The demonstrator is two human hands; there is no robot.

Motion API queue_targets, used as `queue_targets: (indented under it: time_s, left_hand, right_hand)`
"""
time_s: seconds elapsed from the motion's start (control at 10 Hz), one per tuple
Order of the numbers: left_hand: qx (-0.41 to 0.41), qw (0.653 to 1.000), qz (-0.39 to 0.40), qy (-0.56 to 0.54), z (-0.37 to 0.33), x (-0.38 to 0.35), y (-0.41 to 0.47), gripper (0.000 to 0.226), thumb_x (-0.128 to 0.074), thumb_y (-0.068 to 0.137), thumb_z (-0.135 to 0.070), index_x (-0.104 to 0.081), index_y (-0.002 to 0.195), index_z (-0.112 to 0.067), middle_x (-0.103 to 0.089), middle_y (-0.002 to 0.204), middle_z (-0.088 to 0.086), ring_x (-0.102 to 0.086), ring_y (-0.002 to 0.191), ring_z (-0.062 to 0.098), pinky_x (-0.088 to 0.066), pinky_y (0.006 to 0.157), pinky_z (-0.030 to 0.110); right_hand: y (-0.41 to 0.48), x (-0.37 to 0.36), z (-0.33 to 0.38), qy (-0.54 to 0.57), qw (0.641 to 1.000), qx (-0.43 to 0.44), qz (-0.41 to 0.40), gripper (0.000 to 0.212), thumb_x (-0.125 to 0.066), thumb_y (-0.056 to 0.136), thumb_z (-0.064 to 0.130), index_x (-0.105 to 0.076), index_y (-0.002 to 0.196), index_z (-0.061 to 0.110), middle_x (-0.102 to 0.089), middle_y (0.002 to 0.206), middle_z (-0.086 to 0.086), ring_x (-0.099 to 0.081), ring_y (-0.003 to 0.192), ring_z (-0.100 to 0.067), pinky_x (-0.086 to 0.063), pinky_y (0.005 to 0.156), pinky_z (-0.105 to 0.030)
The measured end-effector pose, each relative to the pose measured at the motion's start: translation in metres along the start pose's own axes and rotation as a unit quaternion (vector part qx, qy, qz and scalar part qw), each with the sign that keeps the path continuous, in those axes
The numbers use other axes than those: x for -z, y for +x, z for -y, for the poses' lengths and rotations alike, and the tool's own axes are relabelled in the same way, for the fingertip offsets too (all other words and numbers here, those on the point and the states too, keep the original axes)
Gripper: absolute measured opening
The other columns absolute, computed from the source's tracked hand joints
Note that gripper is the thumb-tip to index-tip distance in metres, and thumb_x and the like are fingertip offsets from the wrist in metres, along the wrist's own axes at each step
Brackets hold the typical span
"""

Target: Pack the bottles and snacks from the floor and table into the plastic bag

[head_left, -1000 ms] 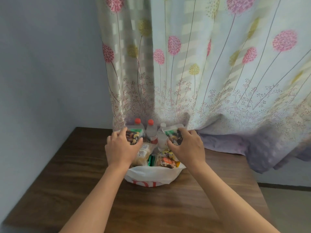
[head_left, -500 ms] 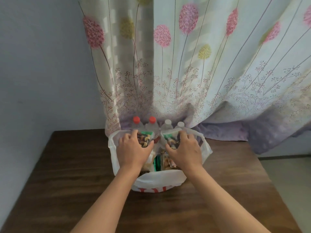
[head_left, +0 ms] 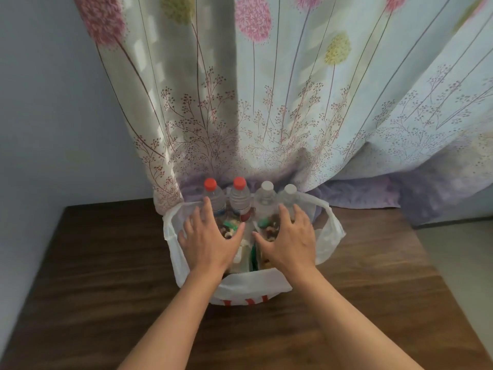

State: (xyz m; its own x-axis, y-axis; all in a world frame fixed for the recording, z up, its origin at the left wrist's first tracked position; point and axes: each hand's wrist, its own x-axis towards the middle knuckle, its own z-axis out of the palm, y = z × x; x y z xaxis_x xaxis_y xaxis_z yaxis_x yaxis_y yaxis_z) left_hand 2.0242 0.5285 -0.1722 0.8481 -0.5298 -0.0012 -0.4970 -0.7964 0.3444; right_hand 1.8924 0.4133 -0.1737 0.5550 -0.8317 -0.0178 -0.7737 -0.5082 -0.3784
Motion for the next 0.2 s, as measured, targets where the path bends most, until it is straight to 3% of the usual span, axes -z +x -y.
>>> queue_targets:
  time_s: [0.1,0.2]
  left_hand:
    - [-0.026,1.000,0.010,0.001,0.0010,0.0004,0.0024,0.099,-0.033,0.083,-0.087,-0.009,0.163,-0.032,-0.020,0.169,0.009,-0.015,0.155,0.035,-0.020,0.123,0.056]
    - [-0.059,0.998,0.015,0.018,0.0014,-0.0002,0.0050,0.097,-0.023,0.084,-0.088,-0.008,0.163,-0.034,-0.011,0.171,0.007,-0.004,0.157,0.032,-0.011,0.125,0.056]
  right_hand:
    - [0.0023,0.0045,0.0000,-0.015,1.000,0.006,-0.004,0.098,-0.047,0.081,0.084,-0.032,0.158,0.026,-0.026,0.166,-0.016,-0.020,0.154,-0.034,-0.023,0.124,-0.051]
    - [0.0059,0.0068,-0.0046,-0.021,1.000,0.001,-0.012,0.096,-0.037,0.082,0.085,-0.032,0.159,0.027,-0.026,0.166,-0.015,-0.021,0.155,-0.033,-0.023,0.124,-0.054]
